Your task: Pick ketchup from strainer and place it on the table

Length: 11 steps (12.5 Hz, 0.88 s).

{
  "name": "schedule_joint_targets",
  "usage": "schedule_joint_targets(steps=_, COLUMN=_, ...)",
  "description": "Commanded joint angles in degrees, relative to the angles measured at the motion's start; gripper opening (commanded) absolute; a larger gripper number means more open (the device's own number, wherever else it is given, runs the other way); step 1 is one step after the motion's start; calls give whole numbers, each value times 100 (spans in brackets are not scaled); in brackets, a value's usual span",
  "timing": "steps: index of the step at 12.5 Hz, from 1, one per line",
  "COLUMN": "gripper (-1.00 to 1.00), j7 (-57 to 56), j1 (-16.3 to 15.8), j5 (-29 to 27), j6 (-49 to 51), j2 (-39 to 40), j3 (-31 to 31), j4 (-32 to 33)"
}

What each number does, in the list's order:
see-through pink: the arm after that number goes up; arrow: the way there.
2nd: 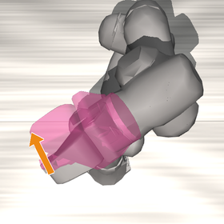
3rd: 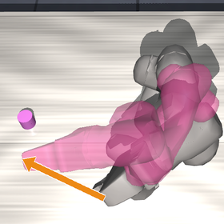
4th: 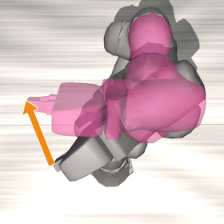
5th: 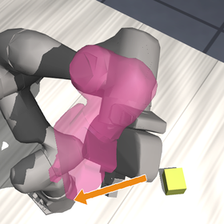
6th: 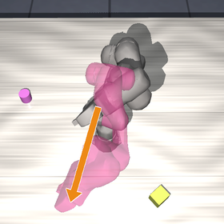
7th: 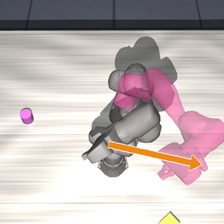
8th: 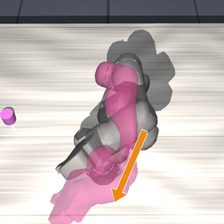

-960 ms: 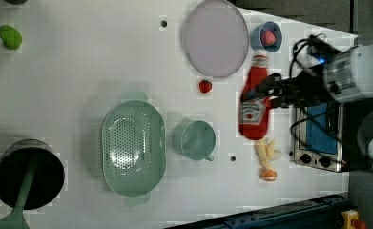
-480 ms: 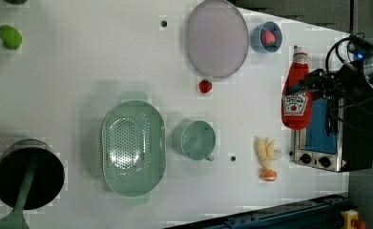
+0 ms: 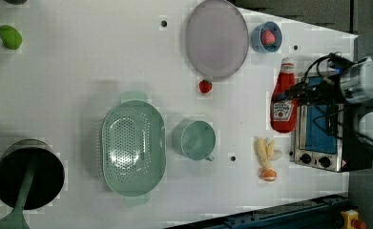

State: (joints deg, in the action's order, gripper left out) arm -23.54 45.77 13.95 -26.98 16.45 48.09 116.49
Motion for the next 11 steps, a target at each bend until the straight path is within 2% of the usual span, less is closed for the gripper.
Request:
schedule_joint_targets(steps=1, gripper=13, j7=-338, j1=103, j5=-75, j6=-725, j2=-55, j3=-266, j4=711)
schedule_joint_targets(steps=3, gripper=13, j7=-337, j1=99, j5=-74, j6=-1409, j2=26, j3=-407, j4=1124)
schedule_joint_targets(steps=4, gripper=20, j7=-324, j1=100, j5=-72, j6=-1711, j2=94, j3=-446, j4=1274)
schedule_joint_targets(steps=8, gripper=99, j7=-287, j1=99, j5=24, j6=-2047, j2=335, j3=-456, j4=1413)
schedule_joint_targets(steps=11, gripper=100, j7=-288, j1=102, j5=-7, j6=-1989, j2=-54, j3=-376, j4=1075)
